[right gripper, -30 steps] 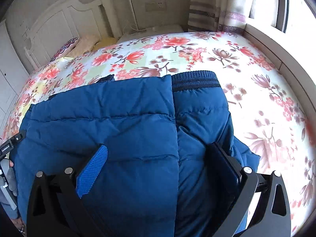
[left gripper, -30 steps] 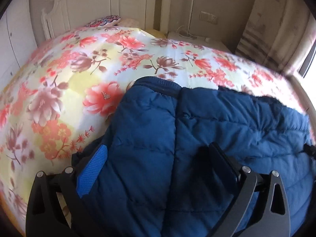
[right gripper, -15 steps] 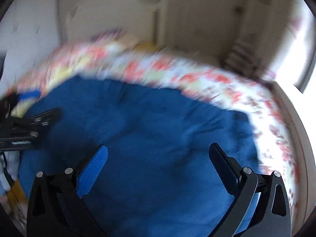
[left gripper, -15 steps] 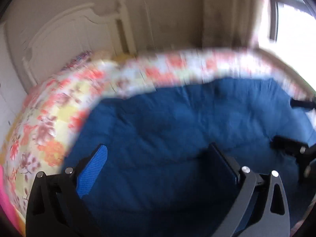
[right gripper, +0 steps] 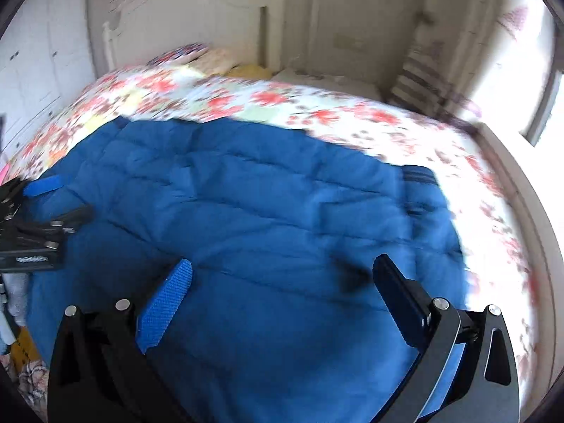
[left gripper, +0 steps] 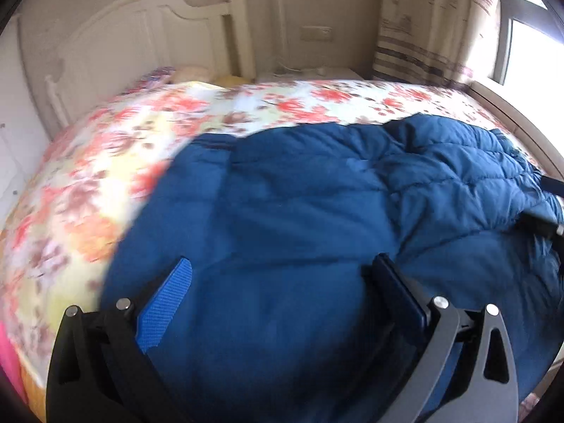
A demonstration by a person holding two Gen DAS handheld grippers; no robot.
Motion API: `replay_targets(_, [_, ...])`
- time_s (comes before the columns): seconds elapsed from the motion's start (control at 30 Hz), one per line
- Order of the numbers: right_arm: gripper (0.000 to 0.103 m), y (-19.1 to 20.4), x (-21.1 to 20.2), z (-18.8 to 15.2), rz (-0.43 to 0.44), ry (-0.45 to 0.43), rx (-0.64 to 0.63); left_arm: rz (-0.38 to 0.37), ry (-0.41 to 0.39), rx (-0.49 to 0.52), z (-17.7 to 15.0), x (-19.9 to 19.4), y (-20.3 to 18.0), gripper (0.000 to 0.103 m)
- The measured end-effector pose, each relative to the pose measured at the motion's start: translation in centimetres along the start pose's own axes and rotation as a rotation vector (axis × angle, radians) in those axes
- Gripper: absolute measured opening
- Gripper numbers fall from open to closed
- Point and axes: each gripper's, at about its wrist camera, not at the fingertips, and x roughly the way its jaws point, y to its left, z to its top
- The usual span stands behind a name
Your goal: Fold large clothes
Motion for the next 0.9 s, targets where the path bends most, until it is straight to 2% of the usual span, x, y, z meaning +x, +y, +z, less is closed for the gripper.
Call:
replay_targets(0.1, [0.098,-3.1,0.0,-1.3,-0.026,0.013,0.072,0.022,0.005,-0.007,-1.5,-0.5,1.7,0.101])
replay_targets(0.17, [0.098,-5.2,0.4,-2.4,0.030,0.012,0.161,-0.032,-0.017,-0.045,-2.5,-0.5,3.0,0.101])
replay_targets(0.2, [0.098,-5.7,0.6,-2.6,0.054,0.009,0.190,-0.034,-0.021,-0.051,-2.6,-0.6,3.2,0.101])
replay_targets(0.33, [0.098,-4.9,0.8,-2.3,0.006,0.016,0.154,-0.001,-0.025,-0.026,-2.7,-0.6,2.6,0.101])
replay_targets(0.6, [0.098,-4.8,0.3,-2.5,-0.009,0.006,0.150,-0.005,-0.017,-0.031,-2.7,-0.6,2.9,0.101])
replay_targets(0.7, [0.098,-4.0,-1.2,-2.5,-0.021,-0.023,0.130,0.007,-0.011,-0.044,-2.7,-1.5,2.6,0.100])
replay_targets(0.77, [0.098,-2.4,-3.2,-2.6,0.021,-0.078,0.085,-0.043,-0.042,-0.038,-2.9,-3.4,1.7,0.100])
replay_targets(0.83, [0.098,0.6,-5.2,-2.9,0.072,-0.125,-0.012,-0.075,-0.094,0.022,-3.1,-5.4,-0.6,0.101])
replay_targets(0.9, [0.098,3.7,-5.8,-3.6,0.090,-0.144,-0.119,-0.070,-0.105,0.095,-3.4,-5.9,-2.9,0.101])
